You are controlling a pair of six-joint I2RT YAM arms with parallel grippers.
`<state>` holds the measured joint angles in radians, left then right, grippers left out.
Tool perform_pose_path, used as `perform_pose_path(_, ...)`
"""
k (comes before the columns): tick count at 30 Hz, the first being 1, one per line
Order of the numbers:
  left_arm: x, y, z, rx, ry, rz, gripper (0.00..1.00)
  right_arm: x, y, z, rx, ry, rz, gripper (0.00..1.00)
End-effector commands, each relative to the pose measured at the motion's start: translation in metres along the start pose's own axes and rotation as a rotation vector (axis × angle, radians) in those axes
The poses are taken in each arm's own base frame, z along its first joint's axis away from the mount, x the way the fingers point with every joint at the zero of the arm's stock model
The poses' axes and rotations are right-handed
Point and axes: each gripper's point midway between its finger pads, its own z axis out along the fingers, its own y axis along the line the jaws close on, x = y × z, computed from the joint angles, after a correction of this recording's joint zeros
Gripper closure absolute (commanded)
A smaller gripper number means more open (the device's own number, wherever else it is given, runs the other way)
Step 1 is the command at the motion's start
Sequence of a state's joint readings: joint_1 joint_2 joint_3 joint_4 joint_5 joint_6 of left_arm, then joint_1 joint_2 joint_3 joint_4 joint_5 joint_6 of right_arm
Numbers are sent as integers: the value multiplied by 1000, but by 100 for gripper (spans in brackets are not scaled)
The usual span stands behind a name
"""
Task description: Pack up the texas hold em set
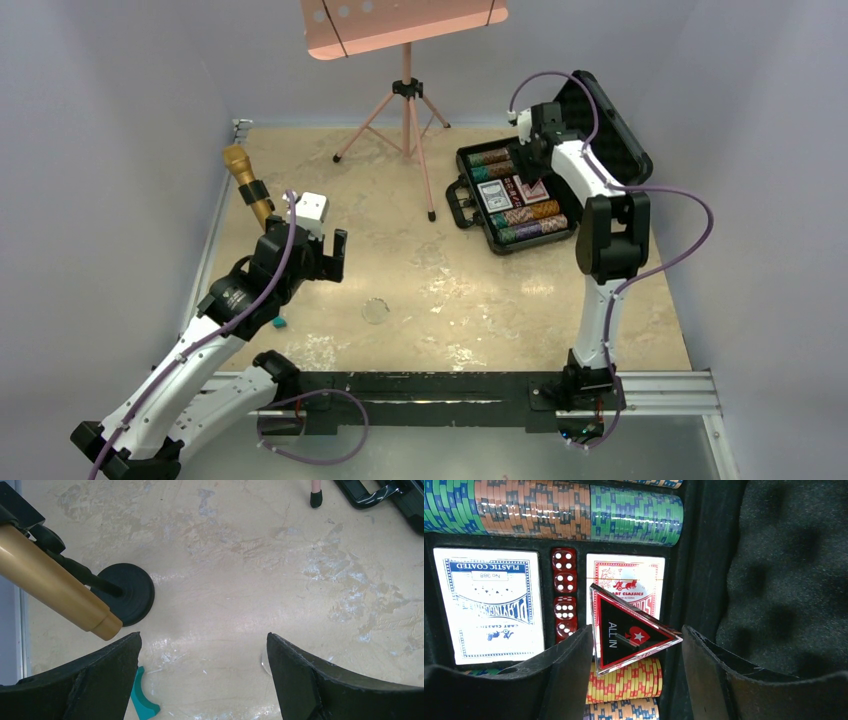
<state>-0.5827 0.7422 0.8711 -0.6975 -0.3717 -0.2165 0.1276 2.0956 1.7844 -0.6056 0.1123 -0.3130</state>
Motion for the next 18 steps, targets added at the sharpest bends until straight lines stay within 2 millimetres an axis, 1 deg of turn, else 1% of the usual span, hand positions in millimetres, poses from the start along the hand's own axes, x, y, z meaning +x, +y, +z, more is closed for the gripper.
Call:
perform_pose_path(1, -12, 0, -1, 4, -38, 1, 2, 3, 6, 8, -12, 5, 8, 63)
perform_pose_path(4, -12, 0, -1, 4, -38, 0, 2, 9, 10, 13, -16, 15, 32, 63)
perform_pose_path(7, -11, 0, -1, 5, -37, 0, 1, 13, 8, 18, -1, 36, 49, 63)
perform_pose_path(14, -11, 0, -1, 3, -38, 0, 1, 12, 4, 25, 30, 48, 128, 63)
perform_pose_path(18, -11, 0, -2, 5, -39, 0, 1, 15, 1, 31, 47, 63, 134, 63)
